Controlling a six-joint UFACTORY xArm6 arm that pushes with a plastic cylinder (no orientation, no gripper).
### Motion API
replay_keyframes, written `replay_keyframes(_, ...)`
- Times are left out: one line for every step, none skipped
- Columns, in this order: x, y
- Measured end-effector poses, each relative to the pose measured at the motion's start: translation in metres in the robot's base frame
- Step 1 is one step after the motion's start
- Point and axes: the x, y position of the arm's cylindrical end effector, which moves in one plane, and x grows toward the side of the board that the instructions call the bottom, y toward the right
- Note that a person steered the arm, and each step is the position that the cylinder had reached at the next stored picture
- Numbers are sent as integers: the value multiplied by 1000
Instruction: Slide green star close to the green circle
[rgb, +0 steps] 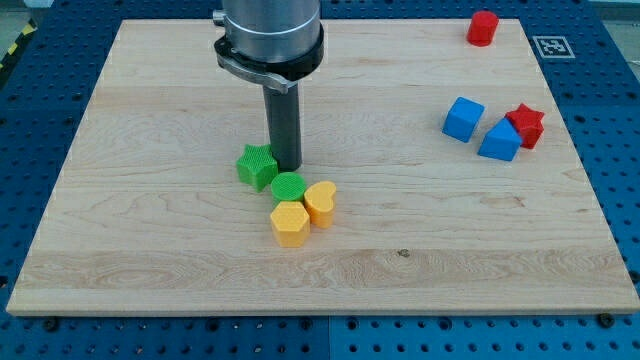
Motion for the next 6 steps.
replay_keyframes(-37, 17)
replay_keyframes(-50, 3)
replay_keyframes(-50, -34)
replay_keyframes(-41, -57)
replay_keyframes(5, -57)
replay_keyframes(30, -46)
